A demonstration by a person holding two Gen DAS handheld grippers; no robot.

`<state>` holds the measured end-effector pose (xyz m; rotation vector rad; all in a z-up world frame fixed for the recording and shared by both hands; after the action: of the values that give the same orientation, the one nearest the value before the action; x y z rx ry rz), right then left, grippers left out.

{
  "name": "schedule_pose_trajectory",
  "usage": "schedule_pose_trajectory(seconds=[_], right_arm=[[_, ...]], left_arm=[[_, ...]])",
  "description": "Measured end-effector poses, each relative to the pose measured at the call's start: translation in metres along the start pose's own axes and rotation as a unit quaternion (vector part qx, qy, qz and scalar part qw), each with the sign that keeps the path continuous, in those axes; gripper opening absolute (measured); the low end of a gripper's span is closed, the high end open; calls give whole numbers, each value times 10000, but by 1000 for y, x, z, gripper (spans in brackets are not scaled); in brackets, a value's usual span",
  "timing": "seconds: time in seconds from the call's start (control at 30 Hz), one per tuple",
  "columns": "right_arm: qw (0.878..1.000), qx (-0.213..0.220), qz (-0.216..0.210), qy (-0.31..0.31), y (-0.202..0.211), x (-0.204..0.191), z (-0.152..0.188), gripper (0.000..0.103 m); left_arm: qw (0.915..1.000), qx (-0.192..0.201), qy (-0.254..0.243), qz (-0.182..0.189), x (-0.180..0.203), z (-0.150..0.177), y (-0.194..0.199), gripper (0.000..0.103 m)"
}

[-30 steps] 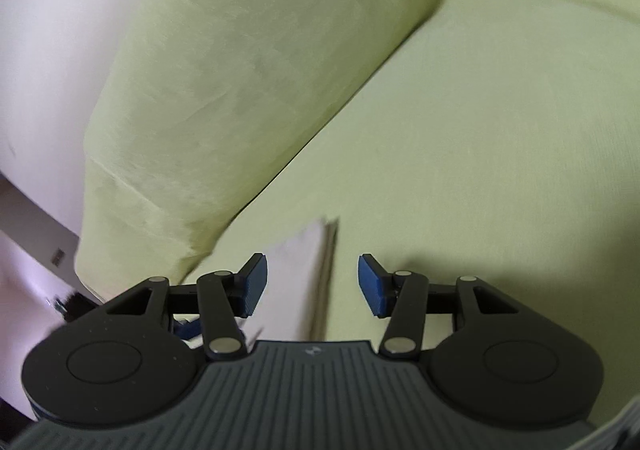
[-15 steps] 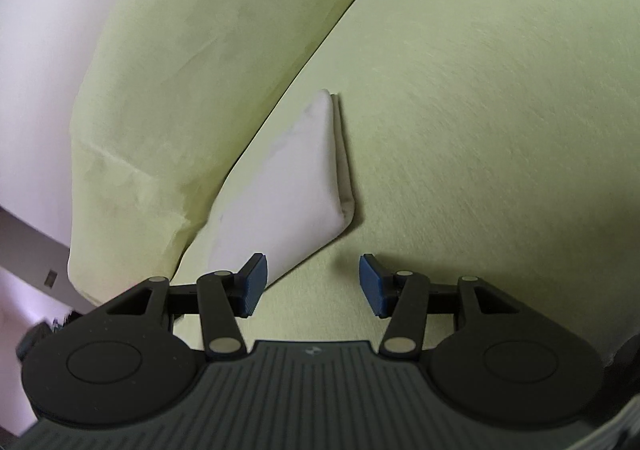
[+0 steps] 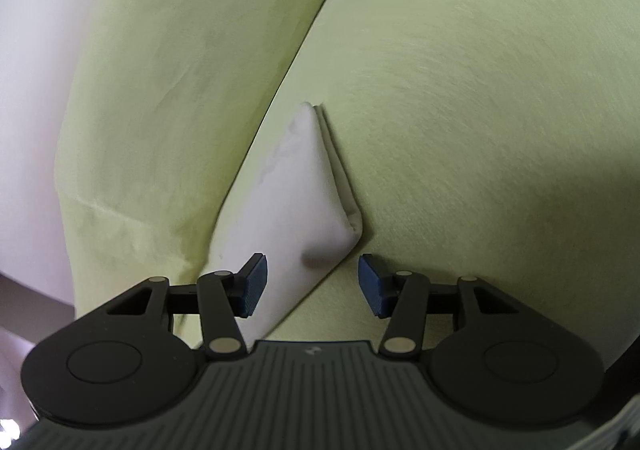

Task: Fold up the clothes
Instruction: 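Grasp the folded shirt end with the left gripper and lift it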

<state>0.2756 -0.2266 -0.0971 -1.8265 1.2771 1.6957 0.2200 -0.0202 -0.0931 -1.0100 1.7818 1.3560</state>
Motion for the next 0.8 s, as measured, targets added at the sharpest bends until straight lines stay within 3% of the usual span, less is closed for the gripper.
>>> schedule_pose_trajectory(seconds=[0.07, 0.13, 0.27, 0.43, 0.47, 0.5, 0.53, 0.8], right_arm=[[9995, 125, -37, -276, -2, 5, -2, 46], [9984, 304, -40, -473, -2, 8, -4, 45], [9954, 623, 87, -719, 0, 11, -7, 42], [9947, 670, 133, -769, -10, 11, -9, 40], [9950, 649, 154, -748, -12, 11, -9, 33], [9952, 620, 208, -730, -13, 12, -10, 19], [9955, 578, 261, -710, -12, 13, -10, 14], [9983, 313, 409, -273, 7, 12, -30, 9]], left_arm=[[9993, 70, -369, -81, 10, -2, -2, 8], [9980, 88, -601, -156, 16, -4, -4, 6], [9988, 50, -466, -110, 15, -4, -7, 4], [9998, 1, -189, -23, 11, -2, -9, 3], [9999, -14, -143, -10, 10, -2, -8, 2], [9999, -30, -100, 3, 9, -1, -7, 2], [10000, -48, -68, 12, 9, 0, -5, 2], [9996, -16, 113, 259, 14, -14, 23, 1]])
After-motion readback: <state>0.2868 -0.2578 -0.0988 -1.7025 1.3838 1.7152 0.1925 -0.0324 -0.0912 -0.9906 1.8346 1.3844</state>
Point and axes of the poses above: each gripper's, at about its wrist camera, not at the fingertips, and y roughly against the way its jaws point, x to its right, z to its underside, the point moved 8 cm from there along -y, roughly the way its jaws point, and after that the axes turned 9 degrees about -z, right-handed, at the moved point
